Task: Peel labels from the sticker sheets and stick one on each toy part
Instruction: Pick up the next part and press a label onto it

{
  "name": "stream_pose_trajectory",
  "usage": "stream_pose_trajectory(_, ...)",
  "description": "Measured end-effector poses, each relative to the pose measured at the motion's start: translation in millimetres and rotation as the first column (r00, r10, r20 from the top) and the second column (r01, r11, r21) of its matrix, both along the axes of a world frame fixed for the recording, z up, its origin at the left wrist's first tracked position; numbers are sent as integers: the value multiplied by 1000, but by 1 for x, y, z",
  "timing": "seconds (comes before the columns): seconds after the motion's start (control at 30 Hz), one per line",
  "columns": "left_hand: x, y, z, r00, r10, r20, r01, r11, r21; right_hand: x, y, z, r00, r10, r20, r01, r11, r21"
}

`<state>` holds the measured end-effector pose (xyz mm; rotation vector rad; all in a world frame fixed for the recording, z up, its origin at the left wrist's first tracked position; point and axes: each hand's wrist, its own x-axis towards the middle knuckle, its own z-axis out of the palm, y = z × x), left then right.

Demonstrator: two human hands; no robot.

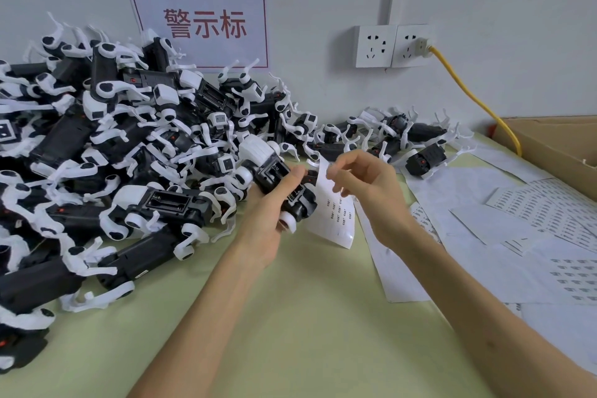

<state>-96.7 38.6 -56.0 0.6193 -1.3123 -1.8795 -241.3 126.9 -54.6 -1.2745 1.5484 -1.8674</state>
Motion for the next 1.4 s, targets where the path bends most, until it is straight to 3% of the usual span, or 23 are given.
stream_pose_trajectory(0.1,1,-3,2,985,-114,-132,132,981,139,3,2,1,996,88,-28,-86,995,60)
stream_pose_trajectory(0.2,0,-5,-3,962,-166,-215,196,973,125,9,0,-4,993,88,-76,-75,985,154)
stream_pose_trajectory(0.27,-1,-5,-5,950,-207,-234,233,968,89,13,-3,-6,997,51,-53,-43,990,134)
stream_pose_trajectory(0.37,-3,-3,-5,956,-244,-163,246,969,-4,12,-3,-4,999,7,39,-9,999,42)
stream_pose_trajectory(0.5,-4,-1,-9,969,-245,-10,239,952,-191,4,-1,5,949,23,315,-21,1000,-10)
stream_pose_trajectory(0.6,-5,-1,-11,970,-241,45,244,936,-254,-6,3,10,837,154,526,-100,986,-131)
stream_pose_trajectory(0.7,-4,-4,-13,970,-198,142,235,914,-331,-6,9,12,767,314,559,-218,948,-232)
stream_pose_trajectory(0.8,-3,-8,-17,975,-150,161,192,938,-289,-5,10,11,727,318,609,-221,947,-231)
stream_pose_trajectory(0.9,-3,-13,-15,983,-158,98,170,977,-131,-9,11,12,662,346,665,-189,936,-298)
stream_pose_trajectory(0.97,-1,-15,-10,970,-244,-14,245,969,25,-12,11,12,695,352,627,-208,933,-293)
stream_pose_trajectory(1.03,2,-16,-7,928,-358,-98,367,926,86,-13,8,11,753,319,576,-230,947,-224)
stream_pose_trajectory(1.17,6,-8,-7,844,-525,-114,531,847,33,-10,3,9,835,199,513,-204,978,-48)
stream_pose_trajectory(1.3,1,-3,-7,821,-569,-48,571,820,37,-17,4,10,872,169,460,-154,986,-71)
stream_pose_trajectory(1.4,-1,-4,-8,835,-538,-111,547,834,76,-19,4,10,917,155,367,-141,988,-64)
